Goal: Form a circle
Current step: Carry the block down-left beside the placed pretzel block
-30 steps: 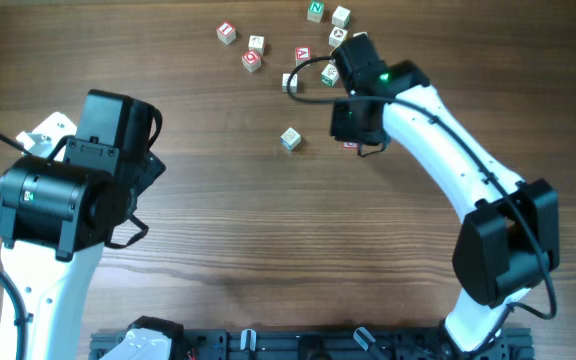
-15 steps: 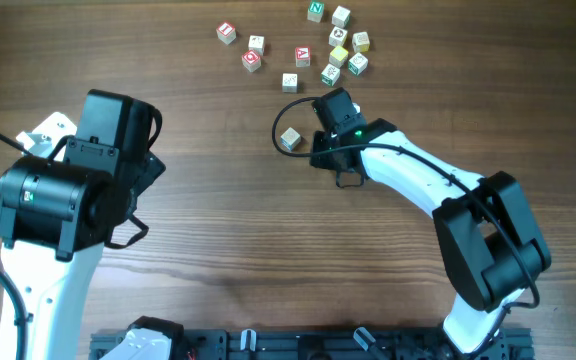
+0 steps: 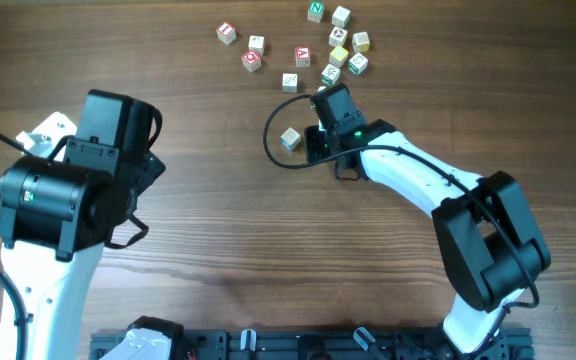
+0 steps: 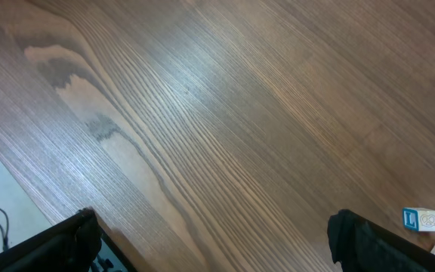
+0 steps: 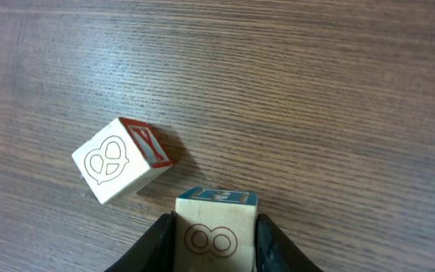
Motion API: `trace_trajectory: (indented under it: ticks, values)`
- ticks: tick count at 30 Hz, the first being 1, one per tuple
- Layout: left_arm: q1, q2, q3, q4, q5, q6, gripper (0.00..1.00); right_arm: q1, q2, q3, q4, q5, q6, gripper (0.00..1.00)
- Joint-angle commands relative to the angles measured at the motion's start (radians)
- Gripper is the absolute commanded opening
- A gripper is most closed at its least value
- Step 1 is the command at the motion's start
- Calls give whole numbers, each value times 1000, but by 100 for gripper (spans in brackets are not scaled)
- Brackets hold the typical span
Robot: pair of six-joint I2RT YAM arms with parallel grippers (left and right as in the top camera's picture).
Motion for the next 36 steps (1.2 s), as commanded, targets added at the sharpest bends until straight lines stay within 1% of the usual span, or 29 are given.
trace_trajectory:
  ticks: [1, 4, 8, 11, 15, 16, 17, 18, 19, 20, 21, 22, 23, 24, 26, 28, 29, 34, 36]
  values:
    - [8, -6, 3, 0, -3, 2, 100, 7, 13, -2, 2, -3, -124, 36]
    - [8, -6, 3, 0, -3, 2, 100, 7, 13, -2, 10, -3, -163, 41]
    - [8, -6, 3, 0, -3, 2, 100, 7, 13, -2, 25, -2, -190, 41]
    - [8, -6, 3, 0, -3, 2, 100, 7, 13, 0, 40, -3, -193, 42]
    - [8, -6, 3, 0, -3, 2, 100, 7, 10, 0, 3, -74, -194, 43]
    - [8, -6, 3, 0, -3, 2, 100, 7, 10, 0, -14, -81, -197, 45]
    - [8, -6, 3, 0, -3, 2, 100, 7, 10, 0, -30, -80, -197, 51]
    - [8, -6, 3, 0, -3, 2, 100, 7, 10, 0, -50, -80, -197, 59]
    - [8, -6, 3, 0, -3, 2, 100, 7, 4, 3, -69, -80, -196, 78]
    - [8, -6, 3, 0, -3, 2, 100, 5, -6, 16, -100, -80, -186, 93]
    - [8, -6, 3, 0, -3, 2, 100, 5, -23, 30, -127, -78, -167, 97]
    - [8, -6, 3, 0, -3, 2, 100, 5, -42, 40, -140, -77, -161, 99]
    - [8, -6, 3, 0, -3, 2, 100, 5, -66, 46, -148, -77, -153, 99]
    - [8, -6, 3, 0, -3, 2, 100, 5, -143, 46, -179, -76, -146, 98]
    - [8, -6, 3, 0, -3, 2, 100, 6, -151, 44, -194, -63, -148, 96]
    - [8, -6, 3, 0, -3, 2, 100, 6, -137, 16, -191, -5, -148, 90]
    - [8, -6, 3, 0, -3, 2, 100, 6, -129, -7, -177, 10, -148, 87]
    - [8, -6, 3, 0, -3, 2, 100, 6, -91, -104, -50, -9, -148, 86]
    - [8, -6, 3, 0, -3, 2, 100, 6, -71, -126, -23, -9, -148, 85]
